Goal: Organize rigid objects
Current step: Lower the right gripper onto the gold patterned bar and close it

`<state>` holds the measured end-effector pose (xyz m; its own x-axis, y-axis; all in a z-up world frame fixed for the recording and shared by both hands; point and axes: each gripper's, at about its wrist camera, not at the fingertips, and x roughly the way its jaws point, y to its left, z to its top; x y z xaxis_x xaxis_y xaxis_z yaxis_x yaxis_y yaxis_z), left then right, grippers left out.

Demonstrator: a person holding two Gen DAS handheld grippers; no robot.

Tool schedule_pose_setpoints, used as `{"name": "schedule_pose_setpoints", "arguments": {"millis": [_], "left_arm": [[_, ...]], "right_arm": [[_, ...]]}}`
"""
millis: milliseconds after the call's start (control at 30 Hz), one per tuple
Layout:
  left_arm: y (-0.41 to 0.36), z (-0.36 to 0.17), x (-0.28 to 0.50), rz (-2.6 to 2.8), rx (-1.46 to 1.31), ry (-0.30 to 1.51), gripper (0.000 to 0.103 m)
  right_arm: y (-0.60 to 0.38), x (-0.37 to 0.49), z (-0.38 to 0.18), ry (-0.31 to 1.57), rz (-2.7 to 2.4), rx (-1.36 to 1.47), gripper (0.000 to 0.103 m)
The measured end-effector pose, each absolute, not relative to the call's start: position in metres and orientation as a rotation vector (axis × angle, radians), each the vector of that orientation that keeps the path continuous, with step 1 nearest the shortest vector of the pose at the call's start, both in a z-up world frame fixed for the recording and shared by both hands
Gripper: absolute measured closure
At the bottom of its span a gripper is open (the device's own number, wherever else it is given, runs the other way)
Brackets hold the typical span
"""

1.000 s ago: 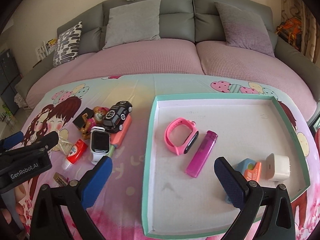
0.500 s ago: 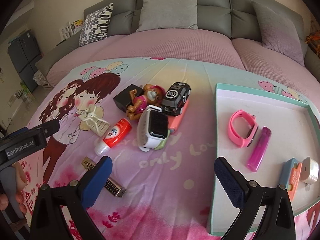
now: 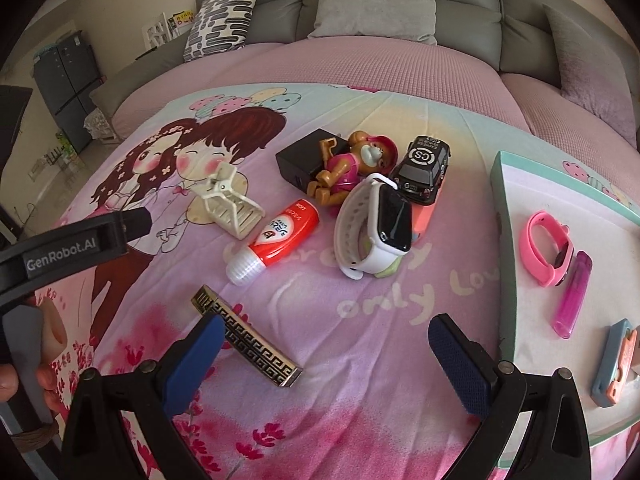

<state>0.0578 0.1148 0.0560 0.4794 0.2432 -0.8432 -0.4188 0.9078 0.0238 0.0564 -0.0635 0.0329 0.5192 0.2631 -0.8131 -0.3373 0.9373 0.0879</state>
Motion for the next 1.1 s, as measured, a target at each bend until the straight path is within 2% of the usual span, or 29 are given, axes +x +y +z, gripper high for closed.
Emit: {"name": "schedule_pose_setpoints", "arguments": {"millis": [400, 1100], "left_arm": [[0.137, 0.064, 0.047, 0.458, -0.235, 0.956, 0.0], [0.164, 0.057, 0.042, 0.484, -0.299, 0.957, 0.0]], "right_arm": [[-0.034, 0.054, 0.024, 0.976, 0.353, 0.01, 0.0], [-0.022, 0.052, 0.004, 0.975, 0.083, -0.007, 0.0]]}}
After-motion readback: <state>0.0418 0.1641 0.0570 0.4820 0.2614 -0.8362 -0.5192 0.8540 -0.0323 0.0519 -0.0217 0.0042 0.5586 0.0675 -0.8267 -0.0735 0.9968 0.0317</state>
